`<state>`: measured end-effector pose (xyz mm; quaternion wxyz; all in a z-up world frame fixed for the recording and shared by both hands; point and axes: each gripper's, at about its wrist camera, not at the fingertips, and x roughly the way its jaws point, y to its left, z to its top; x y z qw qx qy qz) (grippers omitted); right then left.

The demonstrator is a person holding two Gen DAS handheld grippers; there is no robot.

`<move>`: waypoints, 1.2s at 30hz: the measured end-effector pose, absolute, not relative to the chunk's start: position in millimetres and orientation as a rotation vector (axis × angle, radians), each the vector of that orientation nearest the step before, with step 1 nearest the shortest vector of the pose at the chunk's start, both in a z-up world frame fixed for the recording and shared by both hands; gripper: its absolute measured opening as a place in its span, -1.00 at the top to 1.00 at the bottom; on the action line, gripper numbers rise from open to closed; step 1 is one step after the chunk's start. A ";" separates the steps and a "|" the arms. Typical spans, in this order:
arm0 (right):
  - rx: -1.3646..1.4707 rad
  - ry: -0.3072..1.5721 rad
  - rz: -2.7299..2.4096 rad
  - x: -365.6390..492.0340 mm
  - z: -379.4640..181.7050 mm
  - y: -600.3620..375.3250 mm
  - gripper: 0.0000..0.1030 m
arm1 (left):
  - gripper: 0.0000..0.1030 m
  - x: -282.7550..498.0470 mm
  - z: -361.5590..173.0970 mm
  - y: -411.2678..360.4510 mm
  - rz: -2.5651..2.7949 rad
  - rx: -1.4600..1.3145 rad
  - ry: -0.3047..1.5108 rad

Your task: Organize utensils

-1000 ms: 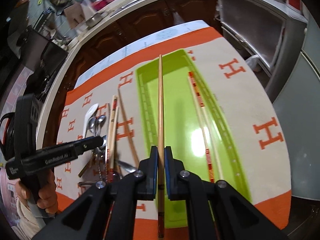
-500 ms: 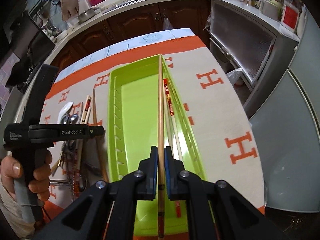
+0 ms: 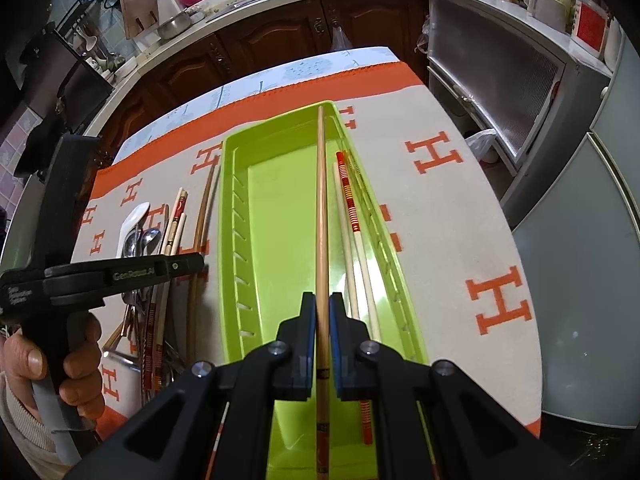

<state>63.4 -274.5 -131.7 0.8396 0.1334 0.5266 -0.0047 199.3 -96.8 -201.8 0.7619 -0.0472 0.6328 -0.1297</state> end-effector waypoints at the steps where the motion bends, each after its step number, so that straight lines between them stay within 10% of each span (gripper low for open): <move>1: 0.283 1.115 -0.006 62.8 -131.6 -274.2 0.79 | 0.92 196.3 -196.7 -96.9 -0.291 -0.102 1.363; 7: 0.289 1.095 0.006 57.9 -126.5 -272.4 0.50 | 0.92 168.4 -163.8 -82.0 -0.335 -0.130 1.322; 36: 0.339 0.929 -0.142 4.1 -72.8 -311.6 0.50 | 0.91 125.1 -120.9 -180.1 -0.516 -0.132 1.303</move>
